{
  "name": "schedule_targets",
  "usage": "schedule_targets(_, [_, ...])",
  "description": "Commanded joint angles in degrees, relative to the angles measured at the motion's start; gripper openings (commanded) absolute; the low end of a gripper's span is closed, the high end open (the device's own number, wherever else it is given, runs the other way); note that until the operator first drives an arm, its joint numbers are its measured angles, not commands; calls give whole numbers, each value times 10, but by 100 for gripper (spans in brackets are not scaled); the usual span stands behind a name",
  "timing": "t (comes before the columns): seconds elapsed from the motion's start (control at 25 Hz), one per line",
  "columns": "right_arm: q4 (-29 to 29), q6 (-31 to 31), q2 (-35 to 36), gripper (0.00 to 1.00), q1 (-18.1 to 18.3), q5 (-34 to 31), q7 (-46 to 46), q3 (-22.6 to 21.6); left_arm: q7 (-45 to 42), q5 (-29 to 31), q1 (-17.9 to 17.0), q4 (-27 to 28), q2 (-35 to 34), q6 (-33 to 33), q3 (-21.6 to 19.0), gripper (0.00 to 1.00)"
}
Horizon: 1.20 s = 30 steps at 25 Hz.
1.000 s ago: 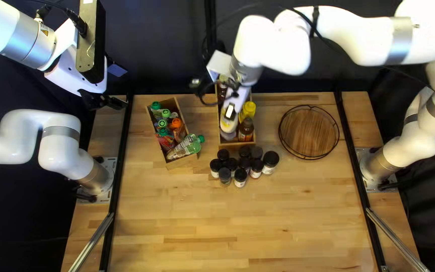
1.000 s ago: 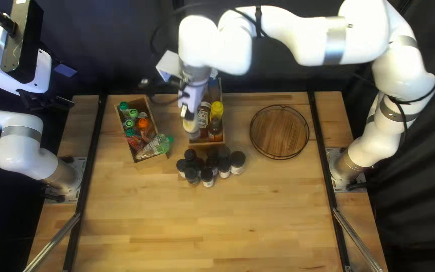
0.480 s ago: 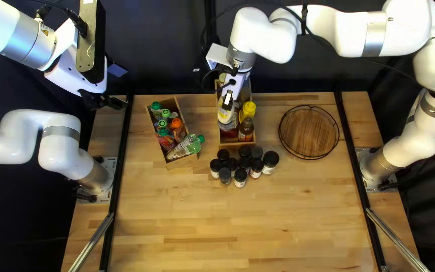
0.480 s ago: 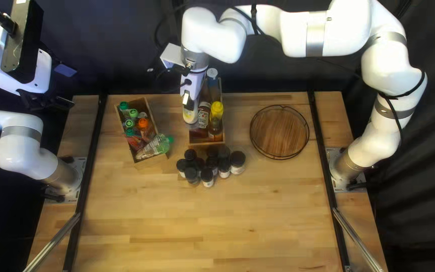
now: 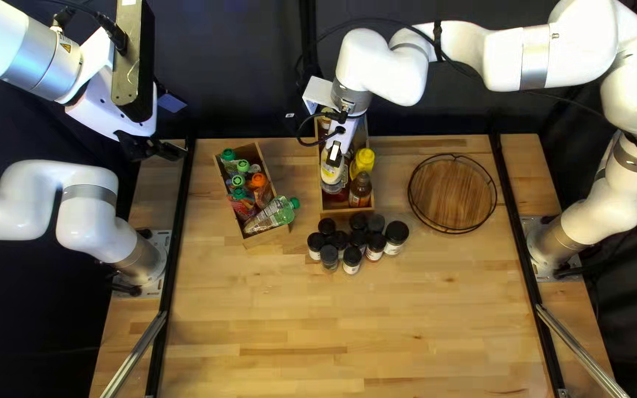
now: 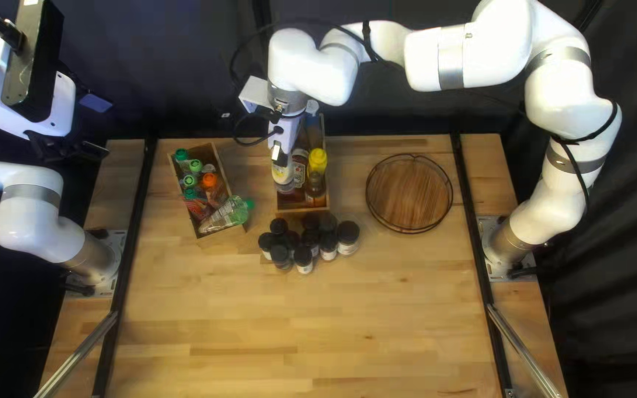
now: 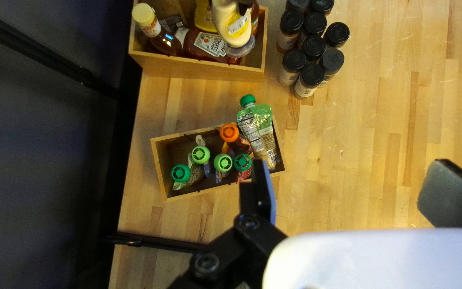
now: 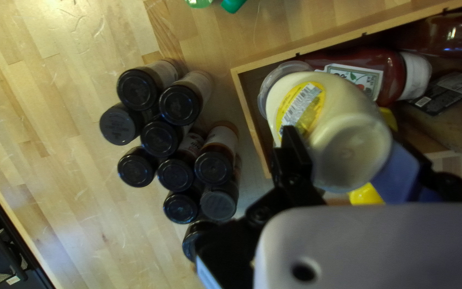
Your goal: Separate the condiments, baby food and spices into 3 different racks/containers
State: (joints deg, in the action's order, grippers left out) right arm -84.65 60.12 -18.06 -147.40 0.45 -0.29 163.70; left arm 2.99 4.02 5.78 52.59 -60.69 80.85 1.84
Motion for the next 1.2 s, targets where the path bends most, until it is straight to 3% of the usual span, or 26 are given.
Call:
schedule_targets(0.04, [14,-9,1,2,4,0,-1,3,0,0,0,0,0,0,0,100])
schedule_targets(0.08, [18,-11,2,3,4,-2,0,4,0,0,0,0,0,0,0,100])
schedule_targets(0.16, [24,-12,4,13,4,-5,3,5,0,0,0,0,0,0,0,100])
schedule_targets(0.2, [25,-11,5,63,3,-7,4,6,0,0,0,0,0,0,0,100])
schedule_targets(0.32, [27,-8,8,84,2,-14,14,9,0,0,0,0,0,0,0,100])
schedule_targets(0.48, [30,-3,21,100,0,-21,27,11,0,0,0,0,0,0,0,100])
schedule_targets(1.0, [0,40,62,100,-28,-36,40,-8,0,0,0,0,0,0,0,100])
schedule_targets(1.2, [55,27,126,100,-41,6,-3,-34,0,0,0,0,0,0,0,100])
